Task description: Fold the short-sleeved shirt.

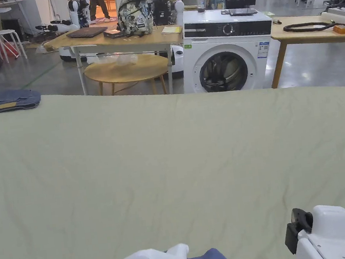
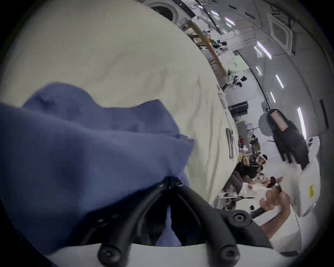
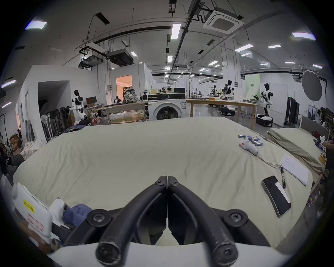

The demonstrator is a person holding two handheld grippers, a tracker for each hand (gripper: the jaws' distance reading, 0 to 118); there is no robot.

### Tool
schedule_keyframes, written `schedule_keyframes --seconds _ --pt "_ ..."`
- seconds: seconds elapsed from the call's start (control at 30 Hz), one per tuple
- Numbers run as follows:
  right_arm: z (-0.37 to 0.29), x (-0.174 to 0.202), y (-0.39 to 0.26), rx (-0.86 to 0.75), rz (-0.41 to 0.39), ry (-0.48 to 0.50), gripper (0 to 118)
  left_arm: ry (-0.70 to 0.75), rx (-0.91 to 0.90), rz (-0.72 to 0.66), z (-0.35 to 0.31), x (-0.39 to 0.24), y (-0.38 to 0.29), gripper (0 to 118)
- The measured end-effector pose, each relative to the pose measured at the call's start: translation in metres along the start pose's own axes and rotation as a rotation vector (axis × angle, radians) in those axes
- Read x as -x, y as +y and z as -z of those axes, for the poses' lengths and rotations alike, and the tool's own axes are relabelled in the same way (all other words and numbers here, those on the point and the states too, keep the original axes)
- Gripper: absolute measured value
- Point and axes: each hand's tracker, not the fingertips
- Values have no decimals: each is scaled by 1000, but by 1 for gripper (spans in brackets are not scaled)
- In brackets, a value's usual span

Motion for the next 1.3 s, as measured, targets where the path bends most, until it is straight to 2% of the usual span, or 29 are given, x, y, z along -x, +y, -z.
schedule_keyframes --seconds 0.27,0.37,0.47,0.63,0.83,0.97,1.1,1.23,1.3 --pt "1 2 1 -11 -5 2 0 66 -14 73 -13 -19 1 0" --pt "4 7 4 -30 -13 7 0 77 -132 159 -47 -31 7 0" --pt "9 13 7 -44 -24 6 0 158 -310 248 -90 -38 10 0" --pt "15 26 11 -89 -36 6 0 438 -709 436 -152 -45 -5 0" --pt "15 37 17 -135 -27 13 0 669 -1124 537 -182 -40 -28 0" --pt "10 42 19 -186 -26 16 0 740 -1202 548 -187 -34 -33 0" --pt "4 44 24 -226 -26 9 0 818 -1199 585 -184 -34 -36 0" --pt "-7 45 21 -183 -36 17 0 838 -1177 571 -187 -34 -39 0" --pt "-17 49 11 -121 -44 61 0 837 -1168 568 -189 -34 -42 0"
